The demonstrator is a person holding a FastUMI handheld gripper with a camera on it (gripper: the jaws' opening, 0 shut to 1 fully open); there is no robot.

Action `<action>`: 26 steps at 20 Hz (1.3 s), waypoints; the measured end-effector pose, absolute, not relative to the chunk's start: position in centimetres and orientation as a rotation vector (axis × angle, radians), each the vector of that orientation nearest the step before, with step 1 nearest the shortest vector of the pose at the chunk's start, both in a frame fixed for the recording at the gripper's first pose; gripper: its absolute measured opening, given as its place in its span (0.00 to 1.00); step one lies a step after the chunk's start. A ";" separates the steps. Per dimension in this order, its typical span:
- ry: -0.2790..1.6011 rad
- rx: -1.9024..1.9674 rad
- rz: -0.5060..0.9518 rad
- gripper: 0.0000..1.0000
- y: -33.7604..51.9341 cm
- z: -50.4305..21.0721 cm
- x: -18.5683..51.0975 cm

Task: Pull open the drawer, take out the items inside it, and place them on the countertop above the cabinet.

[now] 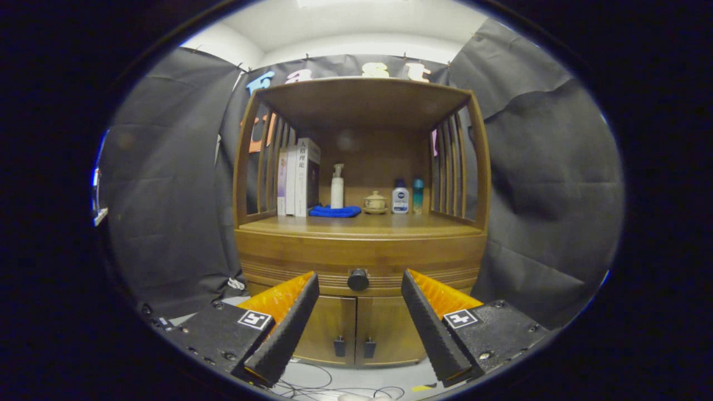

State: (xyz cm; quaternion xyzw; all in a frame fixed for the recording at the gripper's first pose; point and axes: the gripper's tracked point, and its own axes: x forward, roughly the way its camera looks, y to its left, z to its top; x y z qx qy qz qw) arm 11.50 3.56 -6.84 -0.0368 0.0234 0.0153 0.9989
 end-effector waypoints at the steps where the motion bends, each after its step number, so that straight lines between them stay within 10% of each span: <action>1: 0.067 -0.079 0.030 0.97 3.8 -7.8 12.7; 13: 0.228 -0.008 -0.018 0.97 2.3 -13.7 24.5; 26: 0.208 -0.075 -0.035 0.49 2.5 -14.1 27.0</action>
